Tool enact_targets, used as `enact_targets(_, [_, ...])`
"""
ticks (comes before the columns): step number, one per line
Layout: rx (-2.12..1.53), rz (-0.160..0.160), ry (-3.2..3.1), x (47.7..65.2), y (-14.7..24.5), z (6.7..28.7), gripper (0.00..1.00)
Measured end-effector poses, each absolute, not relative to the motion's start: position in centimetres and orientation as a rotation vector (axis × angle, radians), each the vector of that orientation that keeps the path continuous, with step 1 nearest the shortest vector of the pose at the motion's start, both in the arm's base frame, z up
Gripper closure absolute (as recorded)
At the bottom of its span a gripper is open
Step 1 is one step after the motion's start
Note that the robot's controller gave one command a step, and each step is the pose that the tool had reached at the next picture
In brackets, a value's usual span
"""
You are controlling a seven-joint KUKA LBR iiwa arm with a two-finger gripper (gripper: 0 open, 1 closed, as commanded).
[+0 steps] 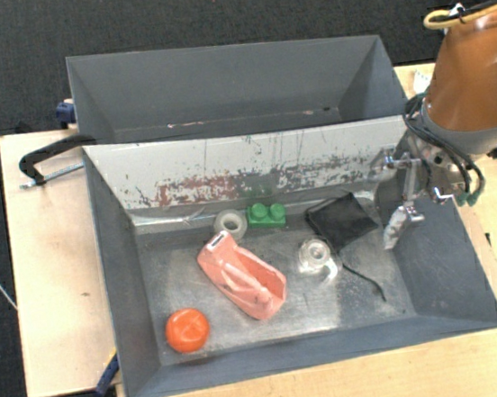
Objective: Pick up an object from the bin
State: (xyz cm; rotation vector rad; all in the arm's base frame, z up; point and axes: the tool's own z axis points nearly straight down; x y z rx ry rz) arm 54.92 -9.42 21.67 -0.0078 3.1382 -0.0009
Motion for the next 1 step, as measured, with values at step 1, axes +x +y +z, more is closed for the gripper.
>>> enact_targets(1, [-0.314, -0.003, 3.117, 55.69, -7.80, 17.24, 0.00])
